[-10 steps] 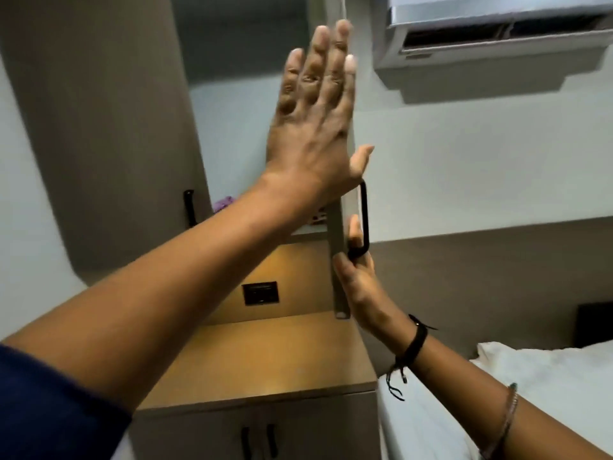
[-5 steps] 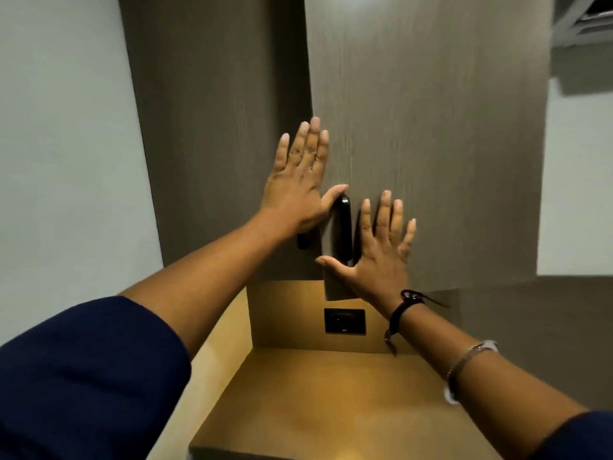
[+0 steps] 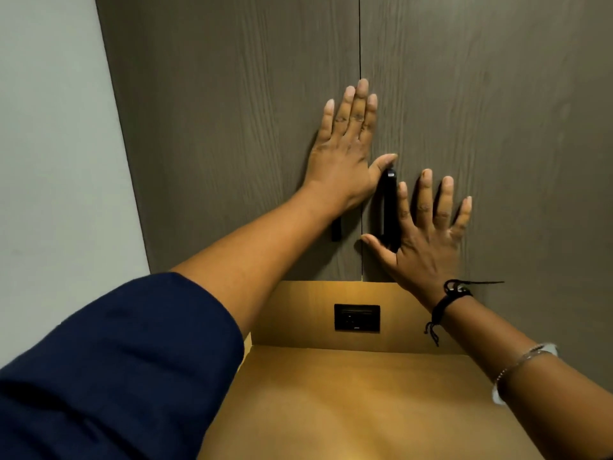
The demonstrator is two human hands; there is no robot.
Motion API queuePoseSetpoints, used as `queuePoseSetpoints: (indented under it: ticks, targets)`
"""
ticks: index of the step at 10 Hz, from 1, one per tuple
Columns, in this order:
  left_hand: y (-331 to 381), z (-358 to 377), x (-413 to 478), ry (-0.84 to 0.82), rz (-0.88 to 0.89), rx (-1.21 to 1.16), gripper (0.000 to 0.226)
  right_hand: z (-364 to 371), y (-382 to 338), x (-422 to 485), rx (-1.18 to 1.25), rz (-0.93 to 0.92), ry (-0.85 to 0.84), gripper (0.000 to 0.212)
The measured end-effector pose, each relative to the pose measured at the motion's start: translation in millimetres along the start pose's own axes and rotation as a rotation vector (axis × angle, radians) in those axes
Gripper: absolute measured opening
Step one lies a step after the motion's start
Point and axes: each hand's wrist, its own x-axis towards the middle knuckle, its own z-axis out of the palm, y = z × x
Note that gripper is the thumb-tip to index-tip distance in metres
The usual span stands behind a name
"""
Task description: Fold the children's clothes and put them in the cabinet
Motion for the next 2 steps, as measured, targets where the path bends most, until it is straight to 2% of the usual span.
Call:
queuePoseSetpoints:
  ticks: [1,2]
  targets:
    - [2,-8,2,-0.025,0.005,-0.032,0.085,-8,0,1,0.028,-0.033,-0.031,0.096]
    - [0,-14,-6,-0.041,0.019,-0.083,0.085,-20,5,-6,0.317,-0.003,-0.041,0.088]
